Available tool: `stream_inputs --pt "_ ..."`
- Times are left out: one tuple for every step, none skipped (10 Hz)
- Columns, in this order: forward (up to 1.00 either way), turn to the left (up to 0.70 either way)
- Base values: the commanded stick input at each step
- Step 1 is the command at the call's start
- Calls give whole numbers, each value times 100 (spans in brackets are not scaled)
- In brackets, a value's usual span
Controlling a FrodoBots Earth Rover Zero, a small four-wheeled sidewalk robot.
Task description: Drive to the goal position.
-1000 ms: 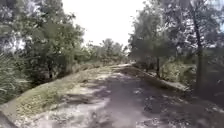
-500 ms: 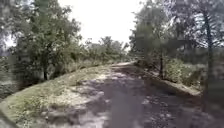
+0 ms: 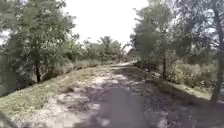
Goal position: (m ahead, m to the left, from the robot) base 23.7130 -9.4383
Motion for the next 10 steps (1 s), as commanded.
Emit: stream_inputs --pt "85 0" --pt "85 0" --pt "85 0" --pt "85 0" --pt "85 0" --pt "85 0" --pt "85 0" --pt "85 0" --pt "85 0" --pt "85 0"
